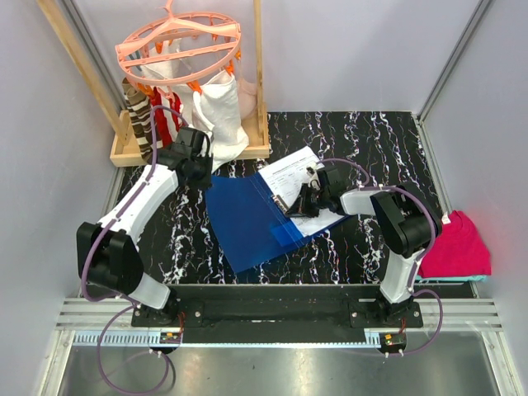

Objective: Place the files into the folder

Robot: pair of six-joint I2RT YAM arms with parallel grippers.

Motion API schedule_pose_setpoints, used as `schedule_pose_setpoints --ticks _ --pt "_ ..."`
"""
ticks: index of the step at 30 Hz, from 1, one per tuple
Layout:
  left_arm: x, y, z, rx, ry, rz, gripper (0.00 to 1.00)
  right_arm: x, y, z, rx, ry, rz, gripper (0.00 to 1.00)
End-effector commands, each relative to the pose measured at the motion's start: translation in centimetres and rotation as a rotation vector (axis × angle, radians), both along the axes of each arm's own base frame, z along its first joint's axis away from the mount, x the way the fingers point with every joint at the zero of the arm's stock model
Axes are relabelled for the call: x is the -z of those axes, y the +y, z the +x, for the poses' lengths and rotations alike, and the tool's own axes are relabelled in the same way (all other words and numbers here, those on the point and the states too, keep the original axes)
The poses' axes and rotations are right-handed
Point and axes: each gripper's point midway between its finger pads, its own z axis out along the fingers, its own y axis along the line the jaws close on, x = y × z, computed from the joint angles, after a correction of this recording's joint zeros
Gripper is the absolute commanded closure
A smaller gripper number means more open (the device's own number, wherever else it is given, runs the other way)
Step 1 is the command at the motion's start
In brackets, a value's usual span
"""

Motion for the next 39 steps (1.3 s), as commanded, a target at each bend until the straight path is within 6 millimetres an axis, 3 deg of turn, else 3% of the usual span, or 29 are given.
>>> schedule_pose_setpoints --ticks 1,5,11,16,18,22,23,30,31,33,37,39 --pt "-1.7 -2.5 -0.3 0.04 -0.036 -0.111 1.0 2.1 0.1 -2.8 -0.025 0.123 0.046 1.0" --pt "-1.7 -3.2 -1.2 0.044 -0.033 -0.147 1.0 -0.5 1.4 -2.6 -0.033 0.124 0.148 0.96" --pt "-2.3 -3.2 -1.7 -0.011 -0.047 -0.184 1.0 -1.6 1.4 -2.3 -0.029 0.099 0.152 0.82" --pt "-2.4 -3.1 -2.1 -0.051 -0.036 -0.206 1.0 -2.2 1.0 -2.0 -0.03 0.076 0.115 0.53" --pt "-2.4 -3.1 -2.3 -0.062 -0.03 -0.212 1.0 -3.3 0.6 -2.0 -0.045 0.05 0.082 0.39" --pt "-2.6 -3.0 -2.7 -0.083 -0.019 -0.227 1.0 -5.2 -0.7 -2.9 -0.072 0.009 0.009 0.22" --pt "-2.7 -3.0 -2.9 -0.084 -0.02 -0.232 1.0 -6.3 -1.1 -3.0 -0.082 -0.037 -0.007 0.19" --pt "-3.0 -1.9 -3.0 -0.156 -0.026 -0.263 1.0 -6.2 -4.5 -6.1 -0.108 -0.082 -0.17 0.07" --pt "-3.0 -1.9 -3.1 -0.173 -0.022 -0.274 1.0 -7.2 -4.7 -6.2 -0.128 -0.15 -0.181 0.06" --pt "-3.3 -1.8 -3.1 -0.203 -0.03 -0.299 1.0 -7.7 -4.1 -6.9 -0.164 -0.225 -0.223 0.06" --pt "-3.2 -1.7 -3.2 -0.245 -0.019 -0.327 1.0 -10.8 -2.5 -8.1 -0.27 -0.45 -0.27 0.05" --pt "-3.1 -1.6 -3.2 -0.279 -0.007 -0.347 1.0 -11.0 -2.0 -9.3 -0.31 -0.512 -0.276 0.05"
